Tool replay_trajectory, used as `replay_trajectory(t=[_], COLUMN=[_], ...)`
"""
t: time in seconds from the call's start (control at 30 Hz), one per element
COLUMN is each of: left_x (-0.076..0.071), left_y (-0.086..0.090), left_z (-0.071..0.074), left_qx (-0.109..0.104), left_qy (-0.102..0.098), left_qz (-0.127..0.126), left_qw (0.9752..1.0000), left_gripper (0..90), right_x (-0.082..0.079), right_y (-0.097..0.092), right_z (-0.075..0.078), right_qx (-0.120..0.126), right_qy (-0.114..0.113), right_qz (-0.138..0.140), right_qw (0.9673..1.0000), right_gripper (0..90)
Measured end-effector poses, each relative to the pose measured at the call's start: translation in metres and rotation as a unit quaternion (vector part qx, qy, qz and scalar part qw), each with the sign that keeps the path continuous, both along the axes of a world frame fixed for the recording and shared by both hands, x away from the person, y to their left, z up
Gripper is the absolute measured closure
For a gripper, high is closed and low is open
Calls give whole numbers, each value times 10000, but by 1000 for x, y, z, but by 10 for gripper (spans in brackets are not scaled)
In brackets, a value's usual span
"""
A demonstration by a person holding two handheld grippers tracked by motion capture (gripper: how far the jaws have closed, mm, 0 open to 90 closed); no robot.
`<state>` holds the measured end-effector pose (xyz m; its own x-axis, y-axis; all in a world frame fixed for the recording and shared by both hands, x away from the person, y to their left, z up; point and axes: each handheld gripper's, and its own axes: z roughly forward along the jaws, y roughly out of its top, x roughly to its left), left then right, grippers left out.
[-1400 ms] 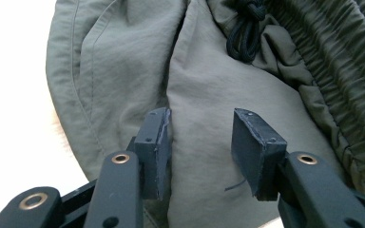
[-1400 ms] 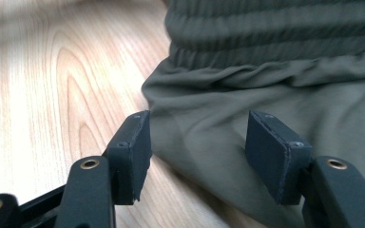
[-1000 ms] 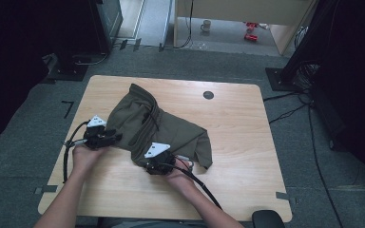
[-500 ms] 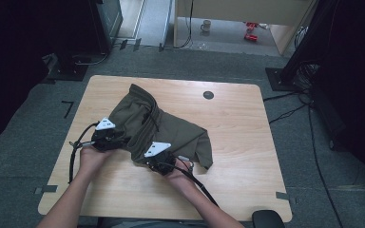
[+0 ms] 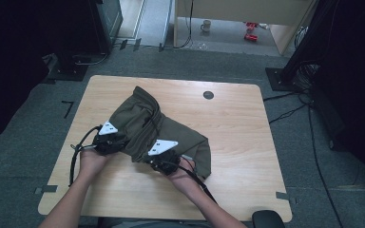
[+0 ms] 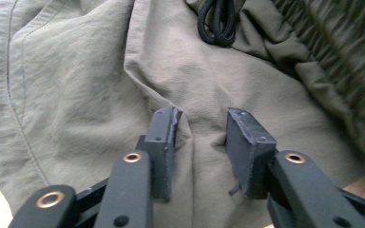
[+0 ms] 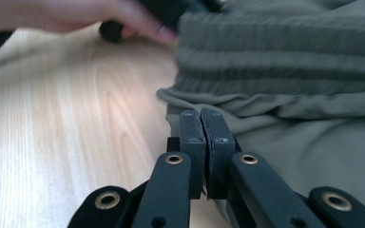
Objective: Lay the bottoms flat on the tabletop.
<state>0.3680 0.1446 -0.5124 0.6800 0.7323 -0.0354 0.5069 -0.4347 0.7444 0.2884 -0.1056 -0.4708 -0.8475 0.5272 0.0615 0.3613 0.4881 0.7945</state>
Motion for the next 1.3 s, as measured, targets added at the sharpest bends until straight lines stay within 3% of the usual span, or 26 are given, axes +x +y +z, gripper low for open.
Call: replay_trajectory(t=[0.13,0.57,0.7,0.93,1.0,1.3], left_x=[-1,0,0,0,1,1], left_y=[-1,0,1,3,3,3], left_z=[0,0,0,0,0,0], left_qx=[114,61,3,-90,-84,-71], left_qy=[-66,-36,-6,47,50,58], left_qz=[-21,-10,8,20,13,13], left_qw=[9999,10000,10000,9999,10000,10000], left_gripper=[670,678,678,682,684,684], right_x=[6,34,49,69,81,121], right_y=[-15,-67,-90,-119,-134,-169], right_z=[12,30,35,41,42,34], right_qx=[130,157,240,115,85,-18], right_qy=[-44,-283,-279,-322,-315,-47], right_qz=[-179,-866,-1205,-1537,-1734,-2230], right_qw=[9997,9957,9920,9875,9843,9748], right_gripper=[884,885,886,887,888,890])
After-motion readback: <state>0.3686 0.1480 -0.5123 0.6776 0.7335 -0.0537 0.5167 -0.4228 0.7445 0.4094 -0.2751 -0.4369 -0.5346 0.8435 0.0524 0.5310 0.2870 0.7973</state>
